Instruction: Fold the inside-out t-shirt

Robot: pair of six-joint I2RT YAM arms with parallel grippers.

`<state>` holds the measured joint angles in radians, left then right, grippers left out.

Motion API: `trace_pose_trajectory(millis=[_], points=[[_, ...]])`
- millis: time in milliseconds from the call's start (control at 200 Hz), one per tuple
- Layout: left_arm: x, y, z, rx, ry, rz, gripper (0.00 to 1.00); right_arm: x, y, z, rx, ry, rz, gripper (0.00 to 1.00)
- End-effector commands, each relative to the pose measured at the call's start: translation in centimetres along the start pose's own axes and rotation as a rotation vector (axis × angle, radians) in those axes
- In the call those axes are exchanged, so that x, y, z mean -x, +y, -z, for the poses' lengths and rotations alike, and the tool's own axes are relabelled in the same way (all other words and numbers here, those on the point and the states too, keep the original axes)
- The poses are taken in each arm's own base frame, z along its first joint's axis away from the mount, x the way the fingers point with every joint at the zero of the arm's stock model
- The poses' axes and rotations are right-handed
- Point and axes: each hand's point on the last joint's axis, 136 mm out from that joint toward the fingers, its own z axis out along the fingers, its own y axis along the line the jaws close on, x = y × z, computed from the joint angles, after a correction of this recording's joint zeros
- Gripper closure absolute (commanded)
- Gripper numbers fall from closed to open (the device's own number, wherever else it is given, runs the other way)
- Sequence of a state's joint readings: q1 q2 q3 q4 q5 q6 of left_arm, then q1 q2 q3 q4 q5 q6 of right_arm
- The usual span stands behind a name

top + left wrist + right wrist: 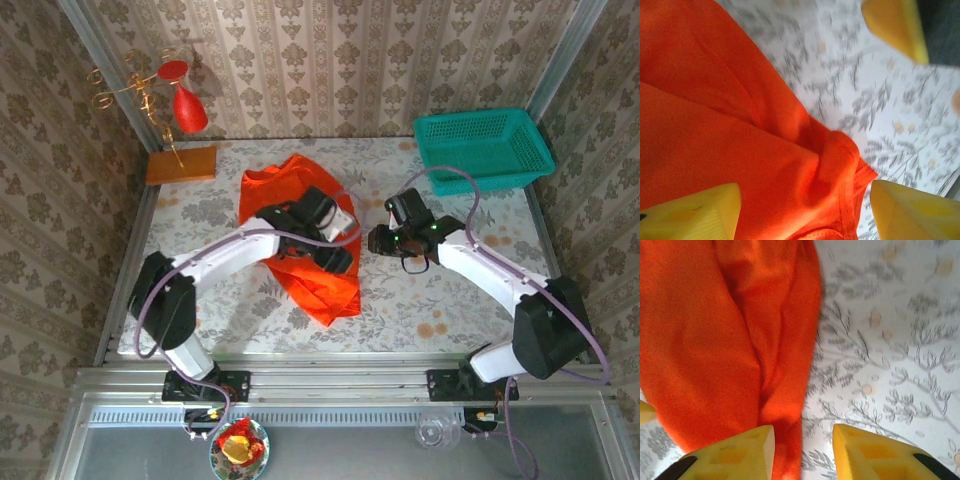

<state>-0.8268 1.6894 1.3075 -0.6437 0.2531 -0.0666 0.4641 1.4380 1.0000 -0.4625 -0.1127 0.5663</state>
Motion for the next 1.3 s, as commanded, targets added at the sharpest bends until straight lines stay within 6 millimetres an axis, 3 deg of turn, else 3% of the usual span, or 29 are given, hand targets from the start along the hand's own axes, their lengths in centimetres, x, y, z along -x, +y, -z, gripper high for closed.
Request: trace_pose_trajectory(millis=[0, 140, 220, 285, 360, 405, 550, 765, 870, 955, 1075, 1200, 1295], points=[[-2.9, 1.2, -1.8, 0.064, 0.147, -0.063, 0.28, -1.9, 0.3, -1.4, 0.037, 0.058, -0.069, 0.63], [-3.7, 2.7, -3.1, 0.127, 0.221, -0.083, 0.28, -3.7, 0.0, -2.7, 0.033, 0.105, -0.099, 0.61], [-4.1, 2.3, -3.3, 0.099, 0.239, -0.095, 0.35, -4.7, 0.3, -3.3, 0.028, 0.136, -0.097, 0.58], [-4.4, 1.9, -3.0, 0.078, 0.244, -0.1, 0.55, -5.3, 0.6, -3.7, 0.03, 0.16, -0.095, 0.56], [-4.9, 1.9, -2.2, 0.083, 0.241, -0.106, 0.91, -5.7, 1.4, -4.2, 0.038, 0.185, -0.084, 0.53], [-5.3, 2.0, -1.4, 0.092, 0.234, -0.106, 1.0, -5.9, 1.9, -4.5, 0.044, 0.195, -0.074, 0.51], [-6.9, 3.3, 1.5, 0.141, 0.188, -0.045, 1.0, -6.7, 2.9, -5.9, 0.04, 0.241, -0.061, 0.46], [-8.7, 5.6, 4.9, 0.156, 0.08, 0.108, 1.0, -7.3, 4.0, -8.5, 0.054, 0.298, -0.079, 0.46], [-9.2, 6.5, 6.2, 0.147, 0.018, 0.187, 1.0, -7.4, 4.2, -9.6, 0.059, 0.313, -0.088, 0.56], [-9.7, 7.3, 7.3, 0.155, -0.028, 0.244, 1.0, -7.1, 3.6, -9.9, 0.016, 0.313, -0.076, 0.75], [-9.9, 8.5, 9.1, 0.173, -0.104, 0.31, 1.0, -5.3, 2.5, -8.9, -0.052, 0.264, -0.045, 1.0], [-9.3, 8.8, 10.8, 0.162, -0.207, 0.325, 1.0, -2.3, 0.1, -6.3, -0.094, 0.186, -0.062, 1.0], [-8.5, 7.8, 11.5, 0.116, -0.273, 0.295, 1.0, -0.1, -2.8, -3.8, -0.119, 0.116, -0.116, 1.0]])
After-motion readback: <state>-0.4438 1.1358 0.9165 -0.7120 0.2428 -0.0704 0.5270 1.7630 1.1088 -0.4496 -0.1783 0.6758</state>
